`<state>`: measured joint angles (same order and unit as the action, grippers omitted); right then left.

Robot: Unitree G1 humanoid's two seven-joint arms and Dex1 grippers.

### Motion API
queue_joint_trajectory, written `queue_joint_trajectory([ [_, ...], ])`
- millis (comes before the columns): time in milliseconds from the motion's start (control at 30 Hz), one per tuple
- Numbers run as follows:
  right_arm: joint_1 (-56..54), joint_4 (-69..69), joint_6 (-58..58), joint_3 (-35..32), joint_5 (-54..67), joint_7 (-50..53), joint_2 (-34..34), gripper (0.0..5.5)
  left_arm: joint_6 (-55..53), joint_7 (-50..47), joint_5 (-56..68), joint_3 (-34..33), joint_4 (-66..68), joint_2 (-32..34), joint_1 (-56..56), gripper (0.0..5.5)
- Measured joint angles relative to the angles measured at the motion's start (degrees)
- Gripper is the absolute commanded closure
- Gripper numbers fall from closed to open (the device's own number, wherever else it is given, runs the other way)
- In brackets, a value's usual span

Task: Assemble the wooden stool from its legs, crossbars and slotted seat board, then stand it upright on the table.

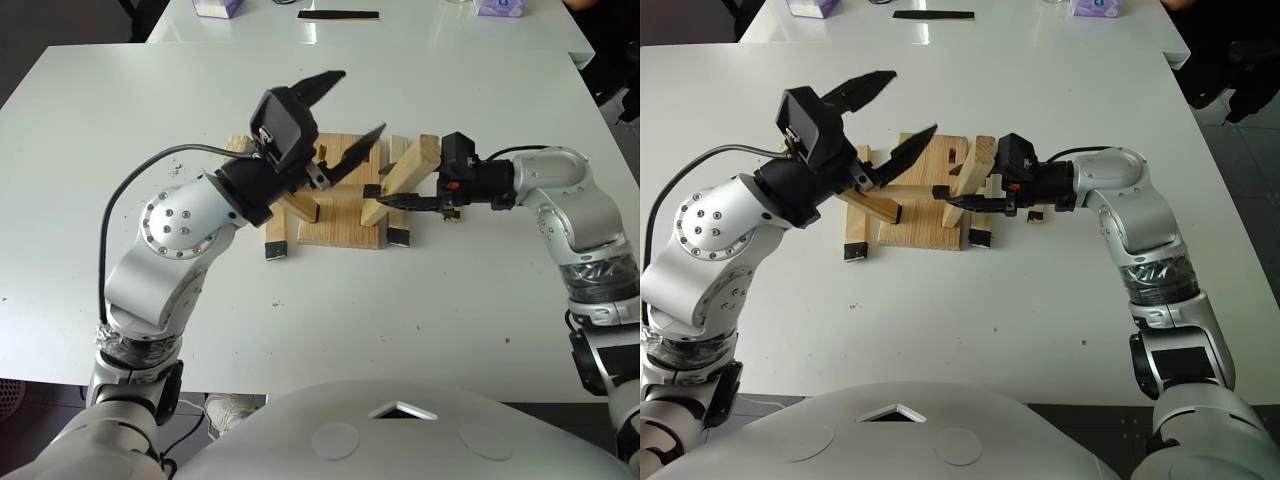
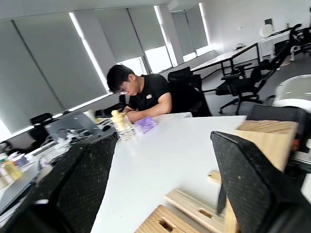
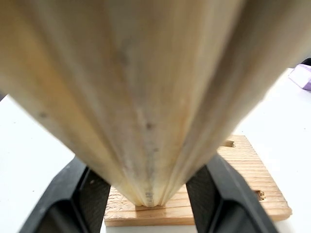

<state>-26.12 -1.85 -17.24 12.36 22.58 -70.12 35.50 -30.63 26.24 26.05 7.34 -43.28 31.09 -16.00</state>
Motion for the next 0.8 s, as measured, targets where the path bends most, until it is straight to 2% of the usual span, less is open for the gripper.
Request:
queue_joint_trajectory([
  [67,-1.04,1.16,0.15,0.43,-0.11,-1.10,0.01,3.47,-0.01,3.74,0.39,-0.46,-0.30,2.87,0.02,1.96],
  [267,-1.69,1.82,2.53,1.33,-0.67,-2.08,0.00,3.47,-0.86,7.56,1.53,-0.79,-1.02,5.65,1.57,1.96],
  [367,-1.71,1.80,2.64,1.36,-0.68,-2.13,0.01,3.47,0.94,9.80,-3.50,1.83,-0.89,9.32,5.20,1.96],
  [467,-1.95,2.08,2.73,1.43,-0.71,-2.48,0.09,3.47,3.24,10.87,-7.25,4.31,-0.05,10.24,6.59,1.96],
  [800,-2.65,1.40,3.44,2.95,-1.08,-3.35,0.18,3.47,6.85,10.13,-15.19,8.26,7.22,6.23,5.20,3.49],
])
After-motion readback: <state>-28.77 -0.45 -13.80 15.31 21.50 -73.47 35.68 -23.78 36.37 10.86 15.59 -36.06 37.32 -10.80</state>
